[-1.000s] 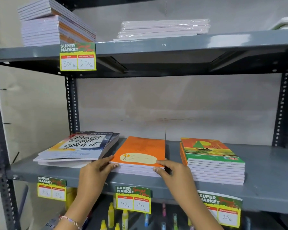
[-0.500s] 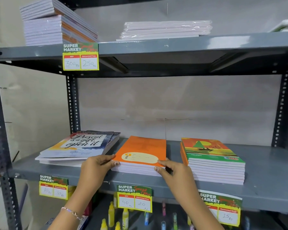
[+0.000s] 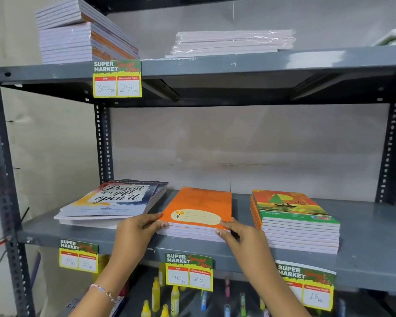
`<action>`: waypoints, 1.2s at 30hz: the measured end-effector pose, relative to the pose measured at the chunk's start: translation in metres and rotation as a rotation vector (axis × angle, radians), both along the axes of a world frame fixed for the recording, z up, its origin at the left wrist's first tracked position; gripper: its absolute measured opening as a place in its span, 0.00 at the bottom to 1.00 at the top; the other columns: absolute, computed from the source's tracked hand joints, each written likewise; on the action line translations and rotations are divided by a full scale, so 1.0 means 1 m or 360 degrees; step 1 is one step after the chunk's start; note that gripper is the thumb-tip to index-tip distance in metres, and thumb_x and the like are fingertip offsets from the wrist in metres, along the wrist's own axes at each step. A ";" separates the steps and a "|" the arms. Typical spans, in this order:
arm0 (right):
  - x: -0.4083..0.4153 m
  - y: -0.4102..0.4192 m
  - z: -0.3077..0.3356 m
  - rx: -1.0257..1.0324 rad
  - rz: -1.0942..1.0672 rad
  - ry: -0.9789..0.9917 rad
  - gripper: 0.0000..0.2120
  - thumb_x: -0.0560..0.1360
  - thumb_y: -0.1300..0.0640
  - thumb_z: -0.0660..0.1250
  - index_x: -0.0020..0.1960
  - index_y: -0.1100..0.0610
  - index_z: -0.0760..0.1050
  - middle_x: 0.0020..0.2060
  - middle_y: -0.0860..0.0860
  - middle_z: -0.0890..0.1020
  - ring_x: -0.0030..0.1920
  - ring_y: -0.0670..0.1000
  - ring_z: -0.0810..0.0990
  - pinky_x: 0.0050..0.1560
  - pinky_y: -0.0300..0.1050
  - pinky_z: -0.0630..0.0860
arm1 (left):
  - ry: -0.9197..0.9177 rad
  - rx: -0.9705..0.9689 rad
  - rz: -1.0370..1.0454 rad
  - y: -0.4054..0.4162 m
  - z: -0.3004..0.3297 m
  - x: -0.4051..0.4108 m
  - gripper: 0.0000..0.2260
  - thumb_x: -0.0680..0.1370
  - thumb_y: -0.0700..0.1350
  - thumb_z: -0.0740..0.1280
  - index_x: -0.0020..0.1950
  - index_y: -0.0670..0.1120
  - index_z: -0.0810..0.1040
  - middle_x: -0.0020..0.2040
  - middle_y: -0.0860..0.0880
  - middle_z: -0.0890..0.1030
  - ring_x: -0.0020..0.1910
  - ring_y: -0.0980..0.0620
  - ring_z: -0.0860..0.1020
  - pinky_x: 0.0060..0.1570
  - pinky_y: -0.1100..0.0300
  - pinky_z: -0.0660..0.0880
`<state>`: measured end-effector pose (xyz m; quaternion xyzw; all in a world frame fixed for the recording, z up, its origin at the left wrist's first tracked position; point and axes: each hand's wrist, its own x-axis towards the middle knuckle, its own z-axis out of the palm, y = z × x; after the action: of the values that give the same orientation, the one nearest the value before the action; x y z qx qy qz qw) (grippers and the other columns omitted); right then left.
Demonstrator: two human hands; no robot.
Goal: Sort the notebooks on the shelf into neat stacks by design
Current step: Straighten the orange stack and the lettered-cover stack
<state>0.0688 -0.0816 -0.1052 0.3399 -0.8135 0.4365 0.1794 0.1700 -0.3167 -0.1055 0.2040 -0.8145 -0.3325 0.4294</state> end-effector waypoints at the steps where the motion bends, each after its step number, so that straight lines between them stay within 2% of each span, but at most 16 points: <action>1: 0.001 0.000 0.000 0.0005 -0.0007 0.0009 0.15 0.74 0.48 0.70 0.59 0.50 0.81 0.57 0.49 0.83 0.55 0.47 0.82 0.52 0.31 0.70 | 0.0008 -0.0023 0.0018 0.000 -0.001 0.000 0.17 0.70 0.50 0.75 0.57 0.48 0.84 0.53 0.48 0.86 0.47 0.57 0.78 0.41 0.69 0.71; 6: 0.004 0.000 0.000 0.0031 -0.0034 0.0031 0.15 0.74 0.48 0.69 0.59 0.50 0.80 0.58 0.49 0.83 0.54 0.47 0.82 0.51 0.31 0.71 | -0.0005 -0.0147 0.0081 0.000 -0.005 0.000 0.16 0.71 0.52 0.73 0.58 0.51 0.84 0.49 0.46 0.87 0.45 0.51 0.81 0.41 0.64 0.71; 8: 0.004 0.000 0.001 0.0041 -0.0031 0.0044 0.14 0.74 0.49 0.69 0.59 0.50 0.80 0.58 0.48 0.83 0.54 0.46 0.82 0.49 0.28 0.69 | -0.0022 -0.0240 0.0096 0.002 -0.004 0.003 0.16 0.72 0.53 0.72 0.59 0.51 0.83 0.47 0.46 0.87 0.41 0.53 0.80 0.41 0.65 0.71; 10: 0.003 0.003 0.004 0.0071 -0.0014 0.0036 0.14 0.74 0.48 0.69 0.59 0.50 0.81 0.57 0.46 0.83 0.52 0.45 0.82 0.49 0.28 0.69 | 0.0009 -0.0281 0.0064 0.004 -0.005 0.011 0.16 0.72 0.52 0.72 0.59 0.51 0.83 0.47 0.50 0.87 0.41 0.58 0.80 0.43 0.71 0.72; 12: 0.004 0.003 0.005 0.0094 0.0024 0.0029 0.16 0.74 0.45 0.68 0.60 0.49 0.80 0.60 0.45 0.81 0.56 0.44 0.80 0.55 0.32 0.71 | 0.0161 -0.0230 -0.0005 0.001 -0.009 0.028 0.15 0.71 0.51 0.73 0.57 0.51 0.84 0.45 0.58 0.87 0.44 0.65 0.82 0.46 0.76 0.75; 15: 0.019 -0.011 0.009 0.0051 0.0075 0.0122 0.18 0.74 0.41 0.65 0.62 0.44 0.77 0.65 0.41 0.75 0.68 0.41 0.69 0.67 0.41 0.68 | 0.0495 -0.0165 0.0133 -0.026 -0.018 0.062 0.13 0.69 0.55 0.71 0.50 0.52 0.85 0.43 0.59 0.86 0.43 0.64 0.83 0.47 0.66 0.79; 17: 0.036 -0.037 0.014 -0.0011 0.0226 0.0216 0.16 0.74 0.42 0.66 0.60 0.42 0.78 0.62 0.33 0.73 0.65 0.29 0.65 0.66 0.29 0.62 | 0.0519 -0.0224 0.0368 -0.056 -0.016 0.084 0.12 0.70 0.54 0.71 0.51 0.52 0.84 0.48 0.57 0.85 0.46 0.59 0.82 0.48 0.62 0.77; 18: 0.048 -0.057 0.014 -0.0028 0.0321 0.0238 0.14 0.74 0.45 0.66 0.59 0.43 0.79 0.60 0.31 0.73 0.61 0.24 0.64 0.63 0.21 0.58 | 0.0419 -0.0293 0.0492 -0.075 -0.015 0.096 0.13 0.70 0.52 0.72 0.53 0.51 0.83 0.51 0.54 0.84 0.49 0.55 0.81 0.49 0.60 0.77; 19: 0.057 -0.074 0.016 -0.0025 0.0390 0.0265 0.12 0.75 0.47 0.67 0.58 0.45 0.80 0.59 0.33 0.76 0.60 0.24 0.65 0.61 0.18 0.56 | 0.0300 -0.0338 0.0584 -0.091 -0.012 0.101 0.15 0.70 0.50 0.74 0.56 0.49 0.82 0.54 0.51 0.83 0.51 0.51 0.80 0.49 0.57 0.76; 21: 0.074 -0.114 0.018 -0.0015 0.0492 0.0327 0.11 0.75 0.50 0.66 0.56 0.48 0.80 0.58 0.42 0.82 0.61 0.33 0.72 0.63 0.26 0.65 | 0.0141 -0.0205 0.0628 -0.118 -0.009 0.111 0.19 0.71 0.48 0.74 0.61 0.45 0.81 0.56 0.46 0.82 0.49 0.48 0.80 0.45 0.54 0.76; 23: 0.083 -0.150 0.021 0.0013 0.0533 0.0307 0.11 0.76 0.53 0.66 0.58 0.50 0.79 0.59 0.48 0.82 0.61 0.44 0.77 0.64 0.41 0.73 | 0.0155 0.0017 0.0506 -0.135 -0.009 0.113 0.18 0.73 0.47 0.73 0.62 0.47 0.81 0.48 0.47 0.85 0.44 0.51 0.81 0.40 0.61 0.76; 25: 0.081 -0.177 0.026 0.0193 0.0485 0.0254 0.13 0.76 0.59 0.64 0.61 0.53 0.78 0.60 0.52 0.80 0.60 0.52 0.78 0.61 0.45 0.74 | 0.0242 0.0108 0.0404 -0.149 -0.010 0.114 0.14 0.73 0.46 0.72 0.59 0.48 0.83 0.42 0.51 0.85 0.43 0.56 0.82 0.36 0.71 0.76; 27: 0.074 -0.194 0.030 0.0391 0.0380 0.0275 0.14 0.76 0.64 0.62 0.59 0.56 0.79 0.55 0.54 0.82 0.54 0.54 0.80 0.56 0.47 0.75 | 0.0340 0.0178 0.0383 -0.161 -0.007 0.113 0.14 0.73 0.46 0.73 0.58 0.46 0.83 0.45 0.50 0.86 0.45 0.56 0.82 0.35 0.75 0.75; 29: 0.068 -0.204 0.032 0.0441 0.0336 0.0270 0.15 0.75 0.66 0.60 0.57 0.56 0.80 0.53 0.54 0.83 0.52 0.54 0.81 0.55 0.49 0.76 | 0.0397 0.0274 0.0368 -0.172 -0.004 0.110 0.16 0.73 0.46 0.73 0.60 0.42 0.82 0.48 0.47 0.85 0.44 0.57 0.81 0.38 0.71 0.78; 32: 0.063 -0.213 0.031 0.0441 0.0391 0.0312 0.15 0.78 0.60 0.61 0.62 0.53 0.79 0.57 0.53 0.83 0.57 0.53 0.78 0.59 0.46 0.73 | 0.0318 0.0306 0.0453 -0.187 -0.003 0.104 0.17 0.75 0.49 0.70 0.61 0.42 0.82 0.51 0.44 0.85 0.48 0.49 0.81 0.47 0.53 0.80; 36: 0.061 -0.222 0.025 0.0275 0.0446 0.0410 0.13 0.78 0.57 0.63 0.59 0.54 0.80 0.54 0.51 0.82 0.58 0.51 0.74 0.60 0.41 0.69 | 0.0245 0.0303 0.0454 -0.203 -0.002 0.096 0.14 0.77 0.50 0.67 0.60 0.47 0.82 0.51 0.48 0.84 0.44 0.49 0.81 0.48 0.48 0.80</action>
<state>0.1296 -0.3037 -0.0801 0.5167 -0.7631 0.3387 0.1897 0.2656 -0.5195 -0.1071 0.3310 -0.7069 -0.3584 0.5122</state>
